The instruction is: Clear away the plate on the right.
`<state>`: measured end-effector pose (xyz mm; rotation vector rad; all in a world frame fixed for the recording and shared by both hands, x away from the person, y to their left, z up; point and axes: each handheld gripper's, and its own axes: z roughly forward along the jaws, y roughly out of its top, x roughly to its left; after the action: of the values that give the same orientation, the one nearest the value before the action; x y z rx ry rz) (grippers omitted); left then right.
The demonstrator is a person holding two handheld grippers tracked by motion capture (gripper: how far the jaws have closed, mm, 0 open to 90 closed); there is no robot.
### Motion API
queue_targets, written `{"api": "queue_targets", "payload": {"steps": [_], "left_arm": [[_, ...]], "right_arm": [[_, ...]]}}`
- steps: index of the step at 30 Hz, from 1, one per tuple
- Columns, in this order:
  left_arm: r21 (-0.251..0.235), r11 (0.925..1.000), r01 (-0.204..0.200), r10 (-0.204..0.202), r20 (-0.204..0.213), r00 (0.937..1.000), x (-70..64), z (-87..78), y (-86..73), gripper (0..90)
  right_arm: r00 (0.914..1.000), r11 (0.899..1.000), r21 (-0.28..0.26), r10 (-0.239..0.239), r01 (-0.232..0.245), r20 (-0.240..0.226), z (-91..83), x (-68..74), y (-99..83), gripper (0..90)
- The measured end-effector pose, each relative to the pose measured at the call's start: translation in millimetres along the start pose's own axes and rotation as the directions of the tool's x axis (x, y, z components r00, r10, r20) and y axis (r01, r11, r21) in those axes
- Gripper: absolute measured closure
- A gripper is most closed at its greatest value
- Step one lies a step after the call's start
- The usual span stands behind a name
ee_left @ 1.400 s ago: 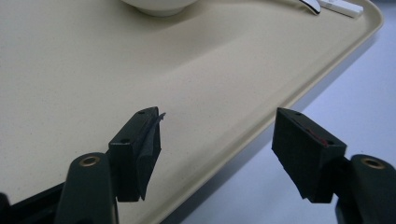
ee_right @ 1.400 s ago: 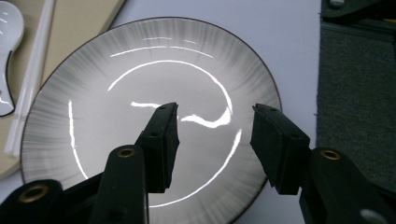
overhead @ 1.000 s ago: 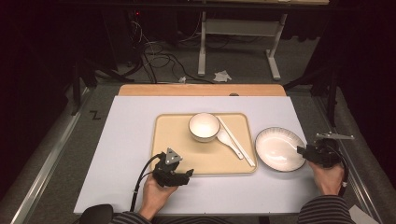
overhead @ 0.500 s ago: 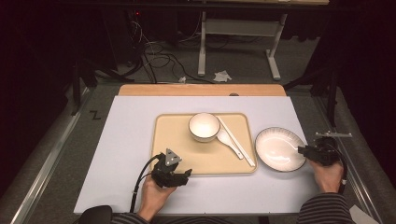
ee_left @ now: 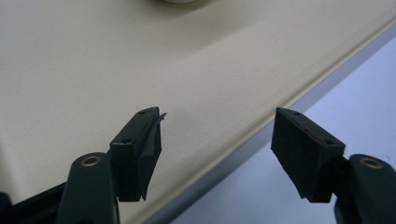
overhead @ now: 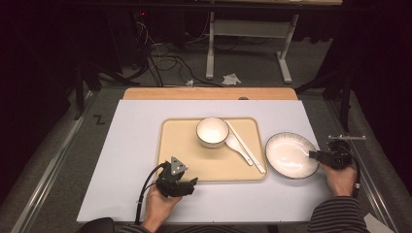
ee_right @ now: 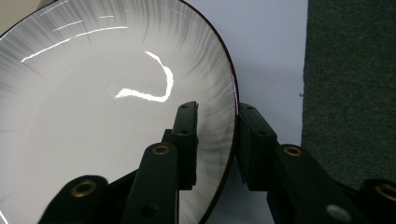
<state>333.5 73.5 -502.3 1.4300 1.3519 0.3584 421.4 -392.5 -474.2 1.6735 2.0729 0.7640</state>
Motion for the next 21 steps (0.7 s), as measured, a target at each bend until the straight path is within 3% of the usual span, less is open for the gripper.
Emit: {"api": "queue_targets", "payload": {"steps": [7,15,21], "left_arm": [[-0.009,0.9999,0.009,-0.009,-0.014,0.9999,2.3,-2.8,-0.5,33.5],[-0.008,0.9998,-0.018,0.018,-0.036,0.9992,2.3,-4.8,-4.3,34.9],[-0.018,0.9998,-0.002,0.001,-0.048,0.9988,5.1,-7.3,-4.2,34.9]], "right_arm": [[0.9981,0.999,0.0,0.037,-0.037,-0.05,5.9,-8.8,1.6,69.4],[0.997,0.999,0.019,0.037,-0.036,-0.068,14.0,-11.3,4.6,69.8],[0.9946,0.998,0.03,0.05,-0.048,-0.091,19.7,-12.3,8.0,71.9]]}}
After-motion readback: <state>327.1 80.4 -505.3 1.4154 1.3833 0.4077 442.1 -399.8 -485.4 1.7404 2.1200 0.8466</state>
